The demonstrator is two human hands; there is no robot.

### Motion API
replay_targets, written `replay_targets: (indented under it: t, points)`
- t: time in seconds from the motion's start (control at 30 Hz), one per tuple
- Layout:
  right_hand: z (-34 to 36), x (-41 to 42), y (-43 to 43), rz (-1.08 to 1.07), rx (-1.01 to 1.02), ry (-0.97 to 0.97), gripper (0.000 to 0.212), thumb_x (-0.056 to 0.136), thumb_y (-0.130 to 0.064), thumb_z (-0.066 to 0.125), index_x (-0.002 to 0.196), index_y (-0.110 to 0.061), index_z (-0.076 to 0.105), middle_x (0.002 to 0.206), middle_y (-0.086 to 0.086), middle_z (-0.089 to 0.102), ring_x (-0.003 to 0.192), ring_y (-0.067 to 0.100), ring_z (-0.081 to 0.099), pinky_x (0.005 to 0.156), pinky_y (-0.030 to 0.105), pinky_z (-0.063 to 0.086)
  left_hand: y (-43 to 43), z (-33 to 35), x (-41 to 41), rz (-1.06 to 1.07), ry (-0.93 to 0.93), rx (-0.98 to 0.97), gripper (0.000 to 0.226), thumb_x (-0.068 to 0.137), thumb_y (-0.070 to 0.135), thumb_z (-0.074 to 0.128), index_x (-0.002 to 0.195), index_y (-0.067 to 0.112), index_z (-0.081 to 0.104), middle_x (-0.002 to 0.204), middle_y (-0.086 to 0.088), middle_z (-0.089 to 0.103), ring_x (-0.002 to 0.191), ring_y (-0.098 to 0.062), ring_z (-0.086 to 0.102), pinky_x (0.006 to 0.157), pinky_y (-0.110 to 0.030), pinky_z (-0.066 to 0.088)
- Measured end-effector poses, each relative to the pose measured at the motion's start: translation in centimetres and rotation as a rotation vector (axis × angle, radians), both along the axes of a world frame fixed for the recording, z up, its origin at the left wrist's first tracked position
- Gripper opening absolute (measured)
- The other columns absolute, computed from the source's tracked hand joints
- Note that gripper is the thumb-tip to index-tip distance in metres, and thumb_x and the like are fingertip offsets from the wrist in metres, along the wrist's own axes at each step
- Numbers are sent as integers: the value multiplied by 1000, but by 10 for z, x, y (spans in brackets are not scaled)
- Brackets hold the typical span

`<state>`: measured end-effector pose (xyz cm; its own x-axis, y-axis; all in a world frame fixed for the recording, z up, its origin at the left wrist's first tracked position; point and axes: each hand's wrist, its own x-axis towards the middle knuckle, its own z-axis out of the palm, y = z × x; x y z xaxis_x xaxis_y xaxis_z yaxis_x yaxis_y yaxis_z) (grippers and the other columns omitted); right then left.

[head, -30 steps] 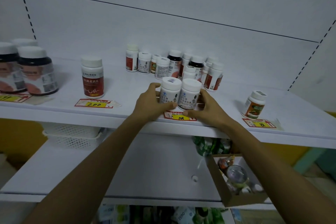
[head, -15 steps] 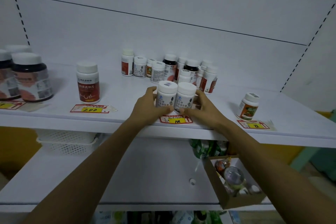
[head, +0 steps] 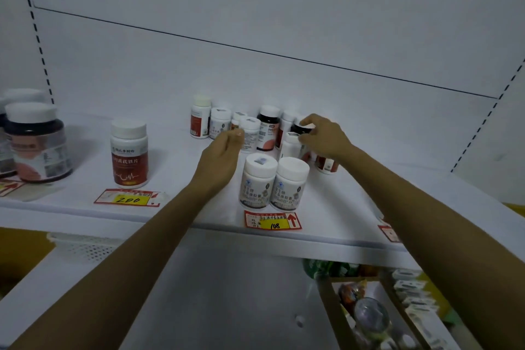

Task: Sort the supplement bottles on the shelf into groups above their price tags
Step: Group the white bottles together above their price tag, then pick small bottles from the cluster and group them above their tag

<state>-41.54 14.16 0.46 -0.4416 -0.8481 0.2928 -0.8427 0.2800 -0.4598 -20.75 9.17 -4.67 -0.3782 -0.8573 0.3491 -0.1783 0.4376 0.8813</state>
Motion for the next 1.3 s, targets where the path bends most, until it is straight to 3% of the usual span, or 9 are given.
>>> replay_targets:
  t: [0.07,0.17,0.4,0.5,0.67,0.83,1.0,1.13,1.3]
  points:
    - [7,-5,-19,-6,167,167,44,92,-36,53,131,-17,48,125,9,59,104,26,57,79,33,43,-3,12,-4,-13,-26,-71,43,97,42,30,127,17,47,129,0,52,105,-7,43,87,-24,33]
    - [8,-8,-42,21,338,283,44,89,-48,52,116,-14,58,116,8,64,92,24,58,73,31,44,-9,26,-8,-47,-64,-151,40,95,44,32,120,19,50,112,10,52,101,-6,48,79,-16,36]
    - [10,-8,-54,8,427,347,41,87,-50,53,112,-17,56,109,5,64,82,18,55,67,30,46,-21,39,-20,-91,-88,-212,42,94,47,33,122,22,49,114,10,55,101,-7,52,74,-13,38]
    - [28,-4,-45,41,438,290,35,89,-43,54,111,-17,55,101,3,62,71,16,58,55,25,44,-24,47,-28,-116,-83,-219,44,92,47,40,125,20,49,123,5,56,103,-6,51,76,-14,39]
    - [70,4,-18,109,352,172,34,85,-37,62,114,-20,57,115,4,60,87,23,68,63,30,54,-19,62,-49,-183,-113,-242,46,91,40,51,131,20,44,132,0,54,105,-6,48,85,-21,39]
    - [111,15,33,153,262,25,27,86,-26,63,113,-25,58,105,2,66,85,20,70,68,29,54,-9,77,-71,-336,-140,-266,62,84,35,64,137,20,37,138,-3,48,121,-16,48,89,-22,38]
    - [140,7,82,155,124,-118,28,88,-21,63,113,-32,62,104,-2,67,91,15,68,79,30,57,23,89,-84,-538,-95,-253,61,82,38,66,133,26,35,116,9,50,101,-7,52,74,-13,44]
    - [149,-5,113,183,90,-191,30,90,-15,59,114,-32,64,111,-1,66,98,19,66,86,31,56,50,92,-87,-680,18,-114,58,85,28,63,135,26,34,114,13,49,93,0,54,61,-7,47]
    - [144,-20,132,245,61,-312,32,90,-12,57,114,-33,65,106,1,69,99,19,66,90,33,54,66,92,-94,-666,78,-58,54,86,23,62,134,25,37,124,7,53,96,-3,57,75,-15,49]
